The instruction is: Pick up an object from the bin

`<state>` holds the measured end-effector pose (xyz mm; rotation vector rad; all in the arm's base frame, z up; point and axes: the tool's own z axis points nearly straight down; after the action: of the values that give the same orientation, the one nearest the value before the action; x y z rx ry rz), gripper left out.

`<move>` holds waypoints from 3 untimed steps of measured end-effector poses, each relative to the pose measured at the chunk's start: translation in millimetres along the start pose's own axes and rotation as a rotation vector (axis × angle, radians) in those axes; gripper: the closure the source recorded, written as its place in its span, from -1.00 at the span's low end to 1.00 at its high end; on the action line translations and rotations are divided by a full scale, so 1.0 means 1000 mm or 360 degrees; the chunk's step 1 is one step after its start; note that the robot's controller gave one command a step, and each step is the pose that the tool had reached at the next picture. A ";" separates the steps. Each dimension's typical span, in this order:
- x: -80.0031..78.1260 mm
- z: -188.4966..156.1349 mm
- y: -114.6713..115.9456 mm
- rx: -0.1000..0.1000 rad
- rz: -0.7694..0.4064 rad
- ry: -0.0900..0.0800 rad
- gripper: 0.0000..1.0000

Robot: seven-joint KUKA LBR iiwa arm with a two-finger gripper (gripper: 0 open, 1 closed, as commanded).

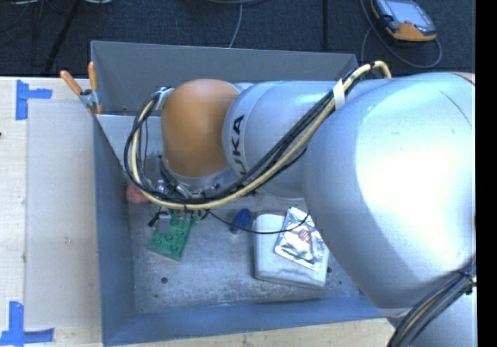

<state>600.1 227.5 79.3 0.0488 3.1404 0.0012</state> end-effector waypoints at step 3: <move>0.014 0.007 -0.013 0.0002 -0.0685 0.0002 1.00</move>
Offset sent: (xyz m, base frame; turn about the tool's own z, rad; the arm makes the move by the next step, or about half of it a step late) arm 0.0000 0.0000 0.0000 0.0000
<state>585.4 215.1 72.6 -0.6232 3.0796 -0.0015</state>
